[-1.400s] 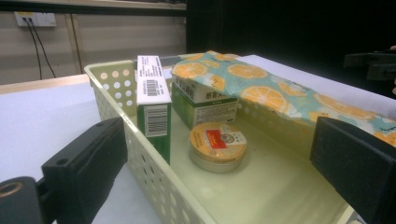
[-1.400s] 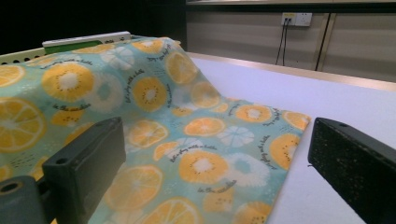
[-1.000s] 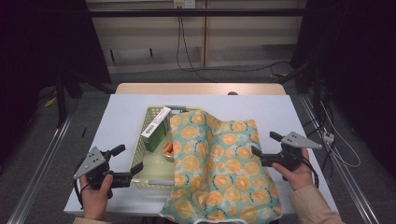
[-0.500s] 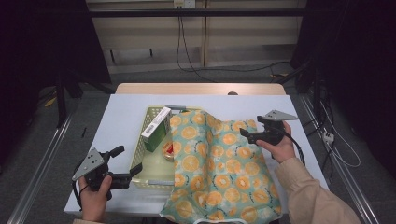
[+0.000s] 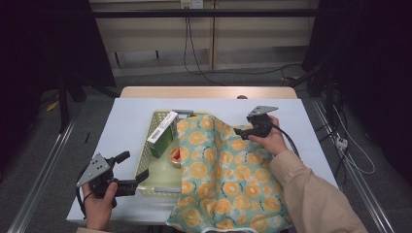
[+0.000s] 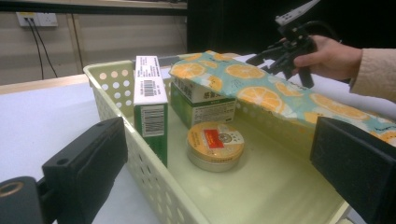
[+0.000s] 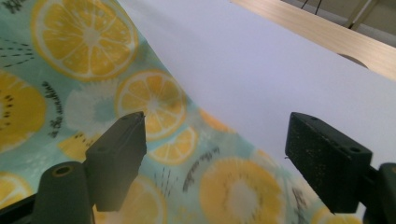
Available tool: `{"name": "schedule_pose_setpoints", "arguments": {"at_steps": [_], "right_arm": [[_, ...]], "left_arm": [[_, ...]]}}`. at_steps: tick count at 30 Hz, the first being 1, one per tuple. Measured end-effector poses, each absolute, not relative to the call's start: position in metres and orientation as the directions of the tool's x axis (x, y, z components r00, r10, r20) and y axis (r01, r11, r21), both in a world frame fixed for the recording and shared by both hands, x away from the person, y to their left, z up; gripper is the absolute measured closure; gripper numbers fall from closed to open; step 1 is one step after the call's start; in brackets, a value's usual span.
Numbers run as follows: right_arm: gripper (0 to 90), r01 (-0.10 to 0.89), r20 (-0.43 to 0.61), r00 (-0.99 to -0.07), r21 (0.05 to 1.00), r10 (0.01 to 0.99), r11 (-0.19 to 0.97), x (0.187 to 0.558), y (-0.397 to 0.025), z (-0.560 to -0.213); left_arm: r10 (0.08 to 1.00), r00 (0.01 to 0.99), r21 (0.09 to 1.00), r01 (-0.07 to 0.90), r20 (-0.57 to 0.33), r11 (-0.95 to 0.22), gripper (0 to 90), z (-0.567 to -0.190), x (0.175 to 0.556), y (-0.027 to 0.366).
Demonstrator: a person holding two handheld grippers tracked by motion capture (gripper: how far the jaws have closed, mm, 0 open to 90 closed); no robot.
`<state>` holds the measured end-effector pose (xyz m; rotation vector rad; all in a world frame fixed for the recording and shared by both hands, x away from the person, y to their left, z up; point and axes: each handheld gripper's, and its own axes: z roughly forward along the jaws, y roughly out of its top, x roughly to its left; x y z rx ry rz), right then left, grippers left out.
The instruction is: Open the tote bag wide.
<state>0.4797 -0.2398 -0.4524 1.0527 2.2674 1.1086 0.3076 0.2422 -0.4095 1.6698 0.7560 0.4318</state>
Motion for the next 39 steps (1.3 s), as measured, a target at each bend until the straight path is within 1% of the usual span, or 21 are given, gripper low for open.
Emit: {"name": "schedule_pose_setpoints", "arguments": {"at_steps": [1,2,4,5,6,8,10,11,12,14,15,17,20,21,25,28,30,31,33,38,39], "right_arm": [[21.3,0.452,-0.029,-0.634,0.797,0.773,0.4,0.48,-0.24,-0.452],[23.7,0.458,-0.033,-0.645,0.783,0.763,0.421,0.49,-0.235,-0.456],[25.1,0.469,-0.035,-0.65,0.768,0.76,0.436,0.497,-0.232,-0.459],[24.9,0.476,-0.036,-0.649,0.76,0.76,0.442,0.5,-0.231,-0.46],[26.5,0.487,-0.013,-0.653,0.759,0.757,0.433,0.503,-0.23,-0.462],[29.1,0.498,-0.014,-0.658,0.742,0.753,0.448,0.506,-0.228,-0.467],[39.2,0.497,0.013,-0.68,0.744,0.733,0.447,0.507,-0.23,-0.468],[42.2,0.499,0.022,-0.684,0.743,0.73,0.445,0.506,-0.23,-0.468],[47.9,0.492,0.022,-0.692,0.746,0.721,0.449,0.505,-0.23,-0.468],[51.7,0.5,0.043,-0.703,0.739,0.71,0.451,0.502,-0.23,-0.467],[55.6,0.504,0.042,-0.705,0.733,0.708,0.458,0.501,-0.23,-0.466],[71.1,0.514,0.054,-0.712,0.72,0.7,0.466,0.501,-0.232,-0.463],[87.2,0.522,0.09,-0.732,0.711,0.675,0.471,0.498,-0.235,-0.462],[89.3,0.516,0.092,-0.742,0.71,0.665,0.478,0.497,-0.235,-0.462],[90.0,0.52,0.082,-0.744,0.694,0.663,0.498,0.495,-0.232,-0.459],[90.0,0.501,0.061,-0.734,0.721,0.676,0.479,0.495,-0.234,-0.453],[90.0,0.503,0.065,-0.708,0.745,0.703,0.438,0.498,-0.239,-0.447],[90.0,0.503,0.065,-0.708,0.745,0.703,0.438,0.498,-0.239,-0.447],[90.0,0.503,0.052,-0.668,0.768,0.743,0.398,0.505,-0.25,-0.439],[90.0,0.526,0.041,-0.588,0.778,0.807,0.344,0.527,-0.268,-0.432],[90.0,0.526,0.041,-0.588,0.778,0.807,0.344,0.527,-0.268,-0.432]], "left_arm": [[0.685,0.719,0.964,0.248,-0.116,-0.098,4.2,-0.409,0.308,0.242],[0.689,0.715,0.964,0.25,-0.119,-0.093,4.2,-0.409,0.309,0.242],[0.691,0.712,0.966,0.245,-0.12,-0.084,4.1,-0.408,0.311,0.241],[0.682,0.722,0.965,0.243,-0.114,-0.096,4.1,-0.408,0.313,0.239],[0.679,0.726,0.964,0.243,-0.107,-0.107,4.1,-0.408,0.313,0.238],[0.676,0.73,0.964,0.242,-0.105,-0.112,4.2,-0.409,0.312,0.237],[0.68,0.726,0.962,0.245,-0.101,-0.118,4.1,-0.408,0.311,0.237],[0.679,0.728,0.962,0.244,-0.097,-0.124,4.2,-0.409,0.31,0.236],[0.679,0.728,0.962,0.244,-0.097,-0.124,4.2,-0.409,0.31,0.236],[0.674,0.732,0.959,0.25,-0.098,-0.132,4.2,-0.409,0.309,0.236],[0.676,0.73,0.959,0.251,-0.097,-0.133,4.2,-0.41,0.309,0.236],[0.676,0.729,0.961,0.249,-0.106,-0.117,4.2,-0.41,0.311,0.237],[0.674,0.731,0.961,0.248,-0.105,-0.12,4.2,-0.408,0.313,0.236],[0.672,0.734,0.961,0.246,-0.102,-0.123,4.3,-0.409,0.313,0.236],[0.68,0.725,0.961,0.251,-0.109,-0.113,4.3,-0.409,0.312,0.238],[0.681,0.725,0.962,0.248,-0.107,-0.112,4.3,-0.408,0.311,0.238],[0.679,0.726,0.962,0.248,-0.109,-0.111,4.3,-0.408,0.31,0.238],[0.679,0.726,0.963,0.246,-0.107,-0.112,4.3,-0.407,0.31,0.238],[0.68,0.725,0.962,0.25,-0.111,-0.109,4.3,-0.407,0.311,0.237],[0.679,0.727,0.96,0.251,-0.101,-0.126,4.3,-0.407,0.312,0.235],[0.68,0.726,0.96,0.251,-0.101,-0.126,4.3,-0.407,0.312,0.235]]}}
